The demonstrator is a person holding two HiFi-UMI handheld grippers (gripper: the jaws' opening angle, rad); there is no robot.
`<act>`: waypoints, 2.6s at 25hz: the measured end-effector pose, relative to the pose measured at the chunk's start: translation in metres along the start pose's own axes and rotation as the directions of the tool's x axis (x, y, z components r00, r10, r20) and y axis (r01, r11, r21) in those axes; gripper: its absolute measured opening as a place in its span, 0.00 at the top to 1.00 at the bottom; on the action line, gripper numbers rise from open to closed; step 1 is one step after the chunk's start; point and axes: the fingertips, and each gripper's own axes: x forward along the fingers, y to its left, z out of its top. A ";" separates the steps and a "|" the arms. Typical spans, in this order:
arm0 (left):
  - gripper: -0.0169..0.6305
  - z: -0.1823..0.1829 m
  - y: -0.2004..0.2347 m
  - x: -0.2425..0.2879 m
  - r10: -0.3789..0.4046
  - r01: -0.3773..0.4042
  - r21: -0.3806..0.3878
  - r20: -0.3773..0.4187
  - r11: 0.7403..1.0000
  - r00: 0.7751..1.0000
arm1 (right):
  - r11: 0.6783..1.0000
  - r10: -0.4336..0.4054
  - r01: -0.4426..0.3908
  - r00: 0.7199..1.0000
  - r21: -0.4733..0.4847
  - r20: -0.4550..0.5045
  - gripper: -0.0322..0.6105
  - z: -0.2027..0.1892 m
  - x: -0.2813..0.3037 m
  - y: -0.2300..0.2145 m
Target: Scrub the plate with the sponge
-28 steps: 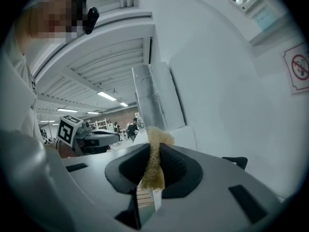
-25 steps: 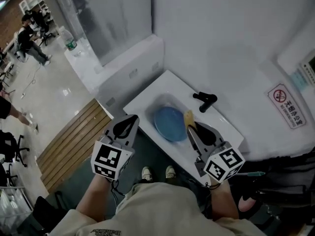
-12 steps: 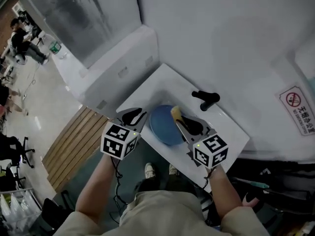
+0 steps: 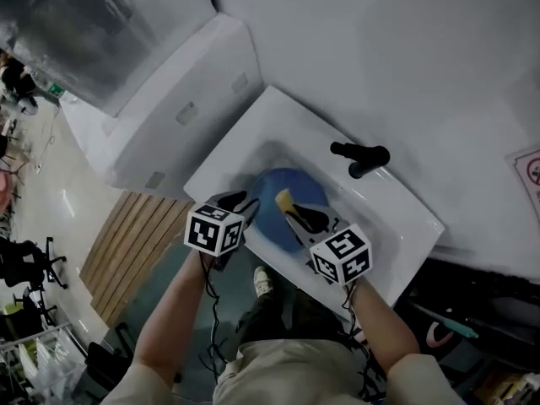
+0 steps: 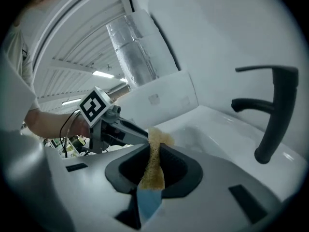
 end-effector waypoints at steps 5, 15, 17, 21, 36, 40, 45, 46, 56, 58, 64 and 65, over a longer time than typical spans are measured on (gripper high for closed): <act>0.71 -0.023 0.018 0.036 0.006 -0.008 -0.023 -0.095 1.000 0.995 | 0.999 0.003 -0.001 0.999 0.045 -0.044 0.84 -0.034 0.015 -0.012; 0.78 -0.053 0.032 0.062 0.038 -0.039 0.003 -0.288 0.999 0.957 | 0.996 0.032 -0.025 0.996 0.088 -0.079 0.84 -0.070 0.033 -0.020; 0.80 -0.054 0.032 0.064 0.037 -0.040 -0.004 -0.303 0.999 0.952 | 0.995 0.050 -0.042 0.994 0.093 -0.095 0.84 -0.077 0.039 -0.019; 0.82 -0.053 0.032 0.064 0.036 -0.047 -0.027 -0.300 0.999 0.953 | 0.995 0.067 -0.056 0.988 0.085 -0.140 0.84 -0.089 0.065 -0.027; 0.86 -0.049 0.039 0.069 0.088 -0.090 0.006 -0.304 0.996 0.949 | 0.986 0.022 -0.069 0.953 -0.149 -0.301 0.84 -0.089 0.149 -0.069; 0.86 -0.046 0.042 0.070 0.128 -0.113 0.066 -0.309 0.991 0.942 | 0.983 -0.076 0.018 0.944 -0.180 -0.320 0.84 -0.096 0.150 -0.100; 0.87 -0.042 0.050 0.070 0.154 -0.134 0.086 -0.302 0.987 0.941 | 0.964 -0.236 0.162 0.890 -0.213 -0.390 0.84 -0.116 0.126 -0.143; 0.87 -0.042 0.051 0.071 0.169 -0.143 0.107 -0.304 0.984 0.938 | 0.961 -0.250 0.171 0.877 -0.219 -0.410 0.84 -0.122 0.118 -0.147; 0.91 -0.040 0.048 0.081 0.205 -0.144 0.213 -0.302 0.966 0.931 | 0.979 -0.123 -0.014 0.750 -0.202 -0.650 0.84 -0.164 0.038 -0.104; 0.93 -0.042 0.049 0.081 0.219 -0.154 0.226 -0.304 0.962 0.927 | 0.976 -0.049 -0.106 0.739 -0.188 -0.672 0.84 -0.166 0.026 -0.074; 0.91 -0.042 0.045 0.082 0.150 -0.075 0.223 -0.339 0.972 0.929 | 0.940 0.174 -0.312 0.785 -0.137 -0.595 0.84 -0.145 0.018 0.005; 0.91 -0.043 0.042 0.083 0.131 -0.049 0.233 -0.353 0.971 0.927 | 0.929 0.235 -0.354 0.792 -0.111 -0.564 0.84 -0.137 0.020 0.019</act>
